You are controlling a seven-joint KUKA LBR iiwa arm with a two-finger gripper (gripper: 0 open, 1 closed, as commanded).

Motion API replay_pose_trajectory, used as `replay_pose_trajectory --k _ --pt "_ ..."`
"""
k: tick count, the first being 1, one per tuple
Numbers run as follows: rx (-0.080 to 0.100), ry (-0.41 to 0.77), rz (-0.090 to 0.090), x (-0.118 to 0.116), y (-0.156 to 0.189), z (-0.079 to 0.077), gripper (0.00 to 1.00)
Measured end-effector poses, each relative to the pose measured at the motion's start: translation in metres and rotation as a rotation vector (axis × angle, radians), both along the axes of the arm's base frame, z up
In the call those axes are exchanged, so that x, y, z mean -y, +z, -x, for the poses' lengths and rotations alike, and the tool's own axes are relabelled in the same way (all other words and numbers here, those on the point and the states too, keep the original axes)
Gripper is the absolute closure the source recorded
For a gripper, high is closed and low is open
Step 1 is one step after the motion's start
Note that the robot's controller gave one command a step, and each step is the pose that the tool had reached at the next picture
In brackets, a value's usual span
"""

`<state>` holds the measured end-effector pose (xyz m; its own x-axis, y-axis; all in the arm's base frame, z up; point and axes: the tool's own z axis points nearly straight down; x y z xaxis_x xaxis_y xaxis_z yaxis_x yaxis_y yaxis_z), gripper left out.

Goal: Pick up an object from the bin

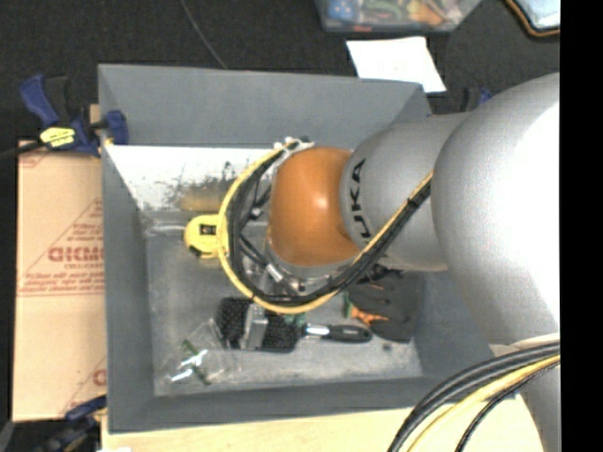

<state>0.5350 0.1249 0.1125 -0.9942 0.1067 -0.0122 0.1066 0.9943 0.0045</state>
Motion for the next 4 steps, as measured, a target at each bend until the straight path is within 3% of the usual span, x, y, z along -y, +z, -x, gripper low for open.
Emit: replay_pose_trajectory --k 1,2,3,4 --pt "-0.015 -0.142 0.002 0.033 -0.013 0.012 0.00" --pt "-0.005 0.061 0.000 0.032 -0.042 0.002 0.00" --pt "-0.009 -0.321 0.000 0.013 -0.040 0.018 1.00" --pt "-0.009 -0.321 0.000 0.013 -0.040 0.018 1.00"
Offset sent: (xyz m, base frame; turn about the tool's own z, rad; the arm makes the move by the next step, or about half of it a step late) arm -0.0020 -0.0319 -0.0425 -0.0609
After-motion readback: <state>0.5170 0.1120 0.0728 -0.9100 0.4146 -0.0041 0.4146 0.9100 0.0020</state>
